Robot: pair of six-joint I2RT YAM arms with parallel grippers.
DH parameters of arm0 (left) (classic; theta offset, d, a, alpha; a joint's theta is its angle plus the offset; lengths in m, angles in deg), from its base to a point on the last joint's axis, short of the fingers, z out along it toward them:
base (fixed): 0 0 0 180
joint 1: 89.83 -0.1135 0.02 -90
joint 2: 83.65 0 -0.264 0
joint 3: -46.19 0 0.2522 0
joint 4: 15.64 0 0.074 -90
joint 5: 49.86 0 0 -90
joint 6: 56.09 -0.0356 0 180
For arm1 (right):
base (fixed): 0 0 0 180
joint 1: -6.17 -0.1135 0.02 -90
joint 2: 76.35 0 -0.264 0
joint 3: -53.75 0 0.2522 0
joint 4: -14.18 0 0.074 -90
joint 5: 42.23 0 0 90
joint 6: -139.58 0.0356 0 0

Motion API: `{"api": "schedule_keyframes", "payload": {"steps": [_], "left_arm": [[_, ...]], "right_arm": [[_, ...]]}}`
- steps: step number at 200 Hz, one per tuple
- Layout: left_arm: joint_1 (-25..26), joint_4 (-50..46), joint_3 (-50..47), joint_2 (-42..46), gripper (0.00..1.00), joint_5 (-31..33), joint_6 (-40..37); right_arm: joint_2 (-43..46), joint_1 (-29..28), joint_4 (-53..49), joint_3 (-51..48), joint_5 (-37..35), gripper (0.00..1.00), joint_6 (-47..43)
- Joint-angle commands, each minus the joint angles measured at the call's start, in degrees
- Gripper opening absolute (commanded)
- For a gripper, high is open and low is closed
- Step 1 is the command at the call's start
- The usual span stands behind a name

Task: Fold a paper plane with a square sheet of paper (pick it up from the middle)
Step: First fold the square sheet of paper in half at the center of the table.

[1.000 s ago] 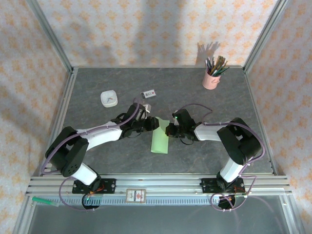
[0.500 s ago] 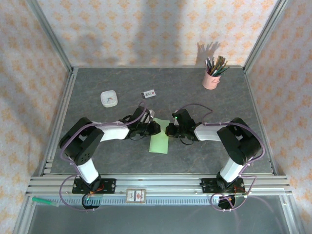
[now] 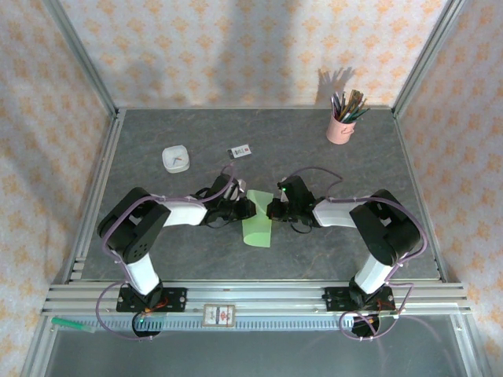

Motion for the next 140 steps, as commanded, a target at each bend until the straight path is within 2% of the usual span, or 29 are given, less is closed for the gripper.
{"api": "schedule_keyframes", "payload": {"steps": [1,33,95,140], "left_arm": [[0.33,-0.12,-1.17,4.19,0.25,-1.91,0.57],[1.48,0.31,-4.02,6.96,0.25,-2.71,1.92],[1.32,-0.62,-6.31,3.74,0.25,0.32,0.30],[2.65,-0.15,-6.45,9.05,0.27,-1.88,2.45]], "right_arm": [[-4.61,0.13,-9.81,-2.67,-8.95,0.03,-0.04],[-4.69,0.13,-9.80,-2.59,-9.02,0.03,0.00],[-4.79,0.13,-10.13,-2.27,-9.27,0.03,-0.20],[-4.61,0.18,-10.43,-2.15,-9.39,0.02,-0.09]]}}
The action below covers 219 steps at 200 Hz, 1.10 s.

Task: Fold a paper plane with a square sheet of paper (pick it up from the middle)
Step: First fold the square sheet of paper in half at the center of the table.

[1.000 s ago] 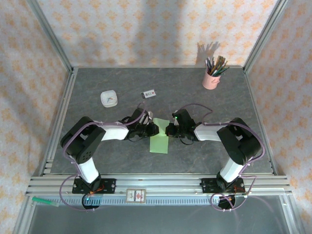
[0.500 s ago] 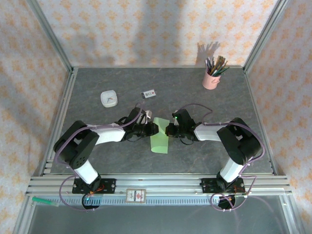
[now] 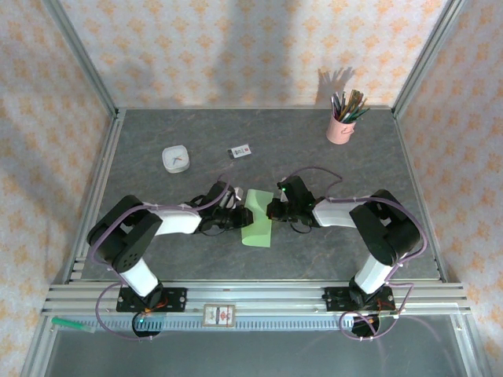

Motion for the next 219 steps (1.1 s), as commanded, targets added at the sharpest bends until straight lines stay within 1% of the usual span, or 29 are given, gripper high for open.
{"api": "schedule_keyframes", "payload": {"steps": [1,27,88,130,144,169,198,219], "left_arm": [[1.13,-0.10,-0.65,3.96,0.27,-0.78,1.23],[1.83,0.80,-2.44,5.05,0.27,-1.29,2.72],[1.73,-0.60,-5.34,2.24,0.27,1.02,1.33],[2.40,-0.15,-5.96,8.86,0.29,-0.26,3.36],[3.07,0.51,-6.33,9.82,0.29,-0.84,4.33],[4.00,0.80,-6.87,8.48,0.30,-0.99,4.69],[3.93,-1.53,-7.46,6.03,0.29,1.39,3.82],[3.93,-2.45,-7.76,6.66,0.30,1.28,3.25]], "right_arm": [[-4.61,0.31,-10.36,-2.33,-8.98,0.03,-0.11],[-4.35,0.29,-10.37,-2.20,-8.99,0.03,0.00],[-4.70,0.29,-10.31,-2.31,-9.34,0.02,-0.12],[-4.36,0.29,-10.53,-2.47,-9.61,0.02,-0.19],[-4.35,0.29,-10.44,-2.50,-9.59,0.02,-0.13],[-4.43,0.29,-10.31,-2.67,-9.61,0.02,-0.04],[-4.35,0.29,-10.26,-2.62,-9.67,0.02,-0.11],[-4.43,0.29,-10.18,-2.70,-9.85,0.02,-0.08]]}}
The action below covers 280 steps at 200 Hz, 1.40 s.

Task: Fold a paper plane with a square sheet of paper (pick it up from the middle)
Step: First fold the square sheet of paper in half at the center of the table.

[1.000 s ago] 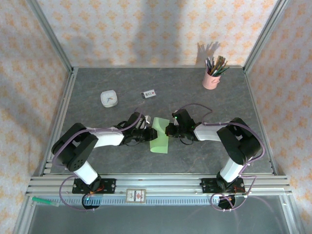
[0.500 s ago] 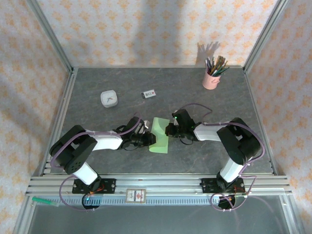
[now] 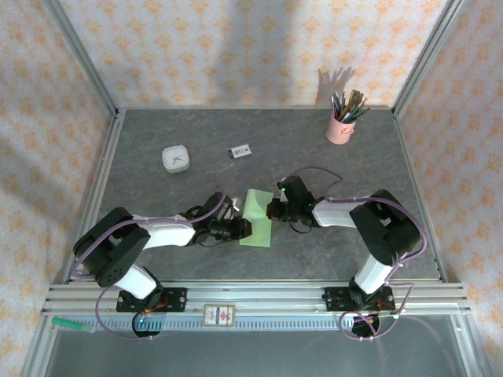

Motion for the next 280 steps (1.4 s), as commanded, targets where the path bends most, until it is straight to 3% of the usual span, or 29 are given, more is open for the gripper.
{"api": "schedule_keyframes", "payload": {"steps": [1,43,114,165,205,230,280], "left_arm": [[0.06,-2.32,-0.97,0.40,0.30,1.13,-0.35],[0.15,-1.31,-1.61,7.05,0.31,-0.83,0.92],[0.94,-0.14,-4.56,1.39,0.31,-0.12,1.30],[1.11,0.85,-5.38,8.70,0.32,-2.37,3.31],[1.12,2.48,-6.91,5.51,0.32,-2.42,3.91],[1.04,-1.75,-6.73,4.49,0.32,-0.05,2.39],[-0.67,-4.12,-1.74,10.40,0.33,0.26,0.00]], "right_arm": [[-4.43,0.40,-10.03,-2.75,-9.36,0.02,-0.11],[-3.97,0.31,-10.00,-3.00,-9.50,0.02,-0.04],[-3.99,0.40,-10.11,-2.77,-9.74,0.02,0.03],[-3.56,0.40,-10.37,-3.07,-9.93,0.02,0.05],[-3.73,0.40,-10.29,-2.83,-9.85,0.02,0.07],[-3.97,0.40,-10.20,-3.01,-9.94,0.02,0.01],[-3.82,0.40,-10.11,-2.95,-9.85,0.02,-0.04]]}}
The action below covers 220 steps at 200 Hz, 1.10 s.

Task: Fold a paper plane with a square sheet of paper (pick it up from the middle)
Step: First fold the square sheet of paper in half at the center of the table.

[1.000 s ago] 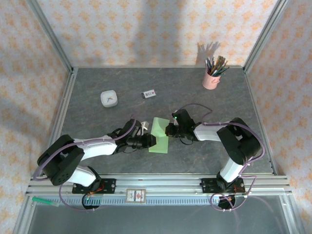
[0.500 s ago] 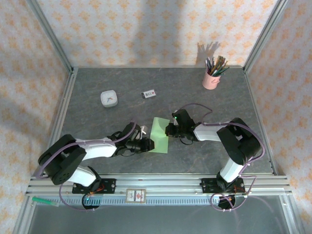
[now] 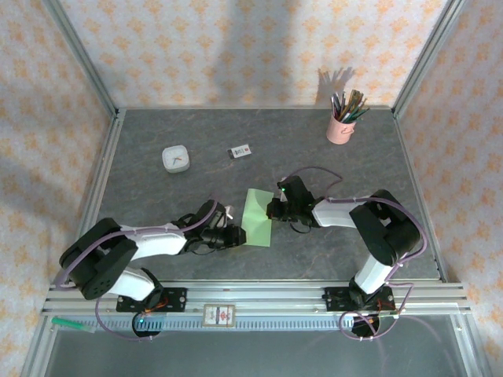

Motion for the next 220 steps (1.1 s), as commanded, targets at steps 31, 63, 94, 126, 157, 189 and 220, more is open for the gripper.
{"api": "schedule_keyframes", "payload": {"steps": [31,63,94,126,157,189,220], "left_arm": [[-5.54,-0.14,9.43,-2.02,0.31,-0.60,-4.19],[-7.28,-0.13,18.24,-11.83,0.30,-2.01,-7.73],[-8.68,-0.88,24.92,-20.06,0.30,-2.55,-10.53],[-10.18,0.03,25.88,-25.43,0.30,-2.65,-11.51],[-10.65,0.79,25.51,-25.51,0.31,-3.15,-11.57],[-10.66,2.15,26.42,-21.67,0.31,-4.66,-10.32],[-10.90,0.64,29.23,-24.87,0.32,-4.22,-11.56]], "right_arm": [[-3.69,0.51,-10.20,-3.16,-9.02,0.02,0.01],[-3.36,0.51,-10.11,-3.20,-9.11,0.02,0.16],[-3.26,0.51,-10.20,-3.14,-9.33,0.02,0.14],[-3.36,0.51,-10.33,-3.50,-9.72,0.02,-0.11],[-3.64,0.51,-10.20,-3.69,-9.87,0.02,-0.21],[-3.45,0.51,-10.29,-3.50,-9.97,0.02,-0.18],[-3.36,0.51,-10.42,-3.32,-9.99,0.02,-0.19]]}}
